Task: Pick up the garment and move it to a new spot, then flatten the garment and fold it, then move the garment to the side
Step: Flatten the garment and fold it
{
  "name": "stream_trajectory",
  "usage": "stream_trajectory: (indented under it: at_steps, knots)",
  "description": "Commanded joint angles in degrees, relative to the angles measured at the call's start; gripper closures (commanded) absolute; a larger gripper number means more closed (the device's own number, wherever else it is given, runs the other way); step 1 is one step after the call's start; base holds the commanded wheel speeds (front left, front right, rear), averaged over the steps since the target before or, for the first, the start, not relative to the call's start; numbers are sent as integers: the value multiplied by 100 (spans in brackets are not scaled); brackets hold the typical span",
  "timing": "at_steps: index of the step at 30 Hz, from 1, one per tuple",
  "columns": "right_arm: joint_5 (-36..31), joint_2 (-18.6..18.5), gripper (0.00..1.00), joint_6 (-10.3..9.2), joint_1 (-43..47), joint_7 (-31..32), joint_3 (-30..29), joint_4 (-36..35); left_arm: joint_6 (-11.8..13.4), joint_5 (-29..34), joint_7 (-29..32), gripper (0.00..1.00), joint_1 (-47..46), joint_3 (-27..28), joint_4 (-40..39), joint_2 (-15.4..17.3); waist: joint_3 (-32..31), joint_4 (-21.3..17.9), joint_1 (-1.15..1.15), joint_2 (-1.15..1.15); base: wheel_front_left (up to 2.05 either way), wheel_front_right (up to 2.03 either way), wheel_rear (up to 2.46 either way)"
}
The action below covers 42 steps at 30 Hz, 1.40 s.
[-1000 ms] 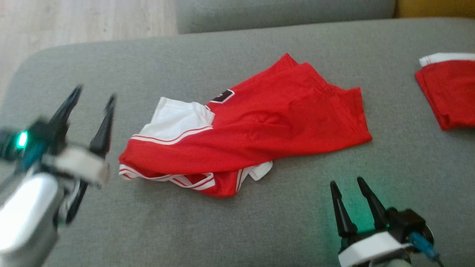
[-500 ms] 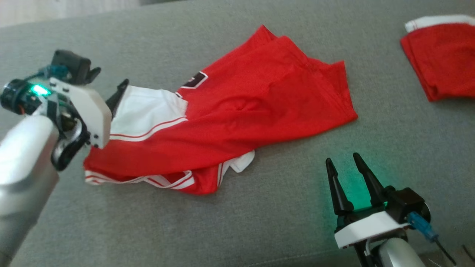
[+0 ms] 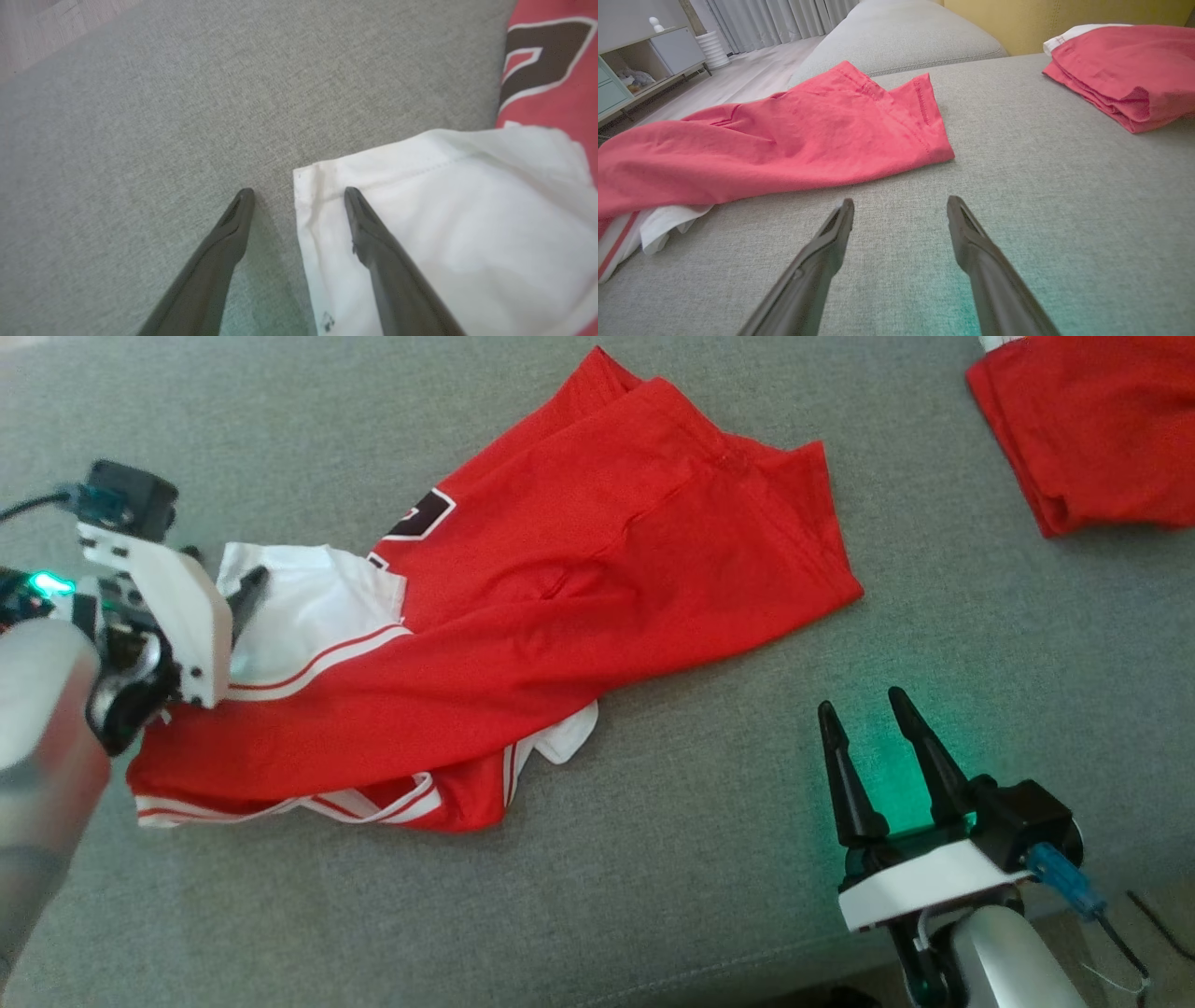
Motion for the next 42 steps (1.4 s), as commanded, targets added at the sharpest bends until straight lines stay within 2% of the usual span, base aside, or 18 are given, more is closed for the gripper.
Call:
stream_trajectory:
  at_steps: [1, 2, 3, 4, 6, 12, 16, 18, 22, 26, 27, 30, 35, 42]
  knots:
    - [6, -22, 0, 21, -122, -23, 123, -188, -12, -34, 23, 0, -314, 215, -28, 287, 35, -22, 0, 0, 0, 0, 0]
    - [1, -20, 0, 21, -125, -23, 116, -198, -15, -73, 40, 2, -316, 213, 8, 282, 56, -28, 0, 0, 0, 0, 0]
    - [4, -19, 0, 21, -130, -23, 108, -204, -18, -107, 49, 14, -322, 206, 32, 278, 75, -30, 0, 0, 0, 0, 0]
    - [7, -17, 0, 21, -137, -23, 100, -209, -21, -175, 68, 37, -321, 209, 52, 261, 90, -30, 0, 0, 0, 0, 0]
    - [6, -15, 0, 21, -146, -23, 84, -212, -27, -281, 120, 100, -327, 165, 34, 245, 110, -18, 0, 0, 0, 0, 0]
    - [-6, -27, 0, 21, -194, -23, 48, -226, -31, -322, -310, 100, -504, -6, -297, 335, -9, 129, 0, 0, 0, 0, 0]
    - [442, -167, 0, 21, -407, -23, 44, -216, -32, -147, -852, 100, -745, -21, -487, 417, -139, 316, 0, 0, 0, 0, 0]
    - [734, -450, 0, 21, -646, -23, 194, -164, -32, -71, -1082, 100, -861, -3, -599, 438, -181, 434, 0, 0, 0, 0, 0]
    - [1472, -1259, 0, 21, -1341, 20, 857, 201, -16, 88, -1438, 100, -1028, 44, -870, 507, -211, 668, 0, 0, 0, 0, 0]
    - [2463, -2044, 0, 21, -2155, 593, 1648, 490, 51, 174, -1585, 100, -1068, 68, -1257, 591, -183, 914, 0, 0, 0, 0, 0]
    - [2942, -2399, 0, 21, -2468, 940, 2005, 561, 97, 184, -1614, 100, -1049, 84, -1497, 638, -156, 1042, 0, 0, 0, 0, 0]
    - [3485, -2845, 0, 21, -2845, 1267, 2454, 672, 184, 172, -1614, 100, -977, 115, -1910, 741, -99, 1207, 0, 0, 0, 0, 0]
    - [4054, -3219, 0, 21, -3298, 1422, 2994, 988, 359, 203, -1571, 100, -850, 125, -2549, 904, 17, 1431, 0, 0, 0, 0, 0]
    - [4402, -3333, 0, 21, -3788, 1338, 3511, 1522, 520, 218, -1516, 100, -802, 146, -3127, 994, 174, 1612, 0, 0, 0, 0, 0]
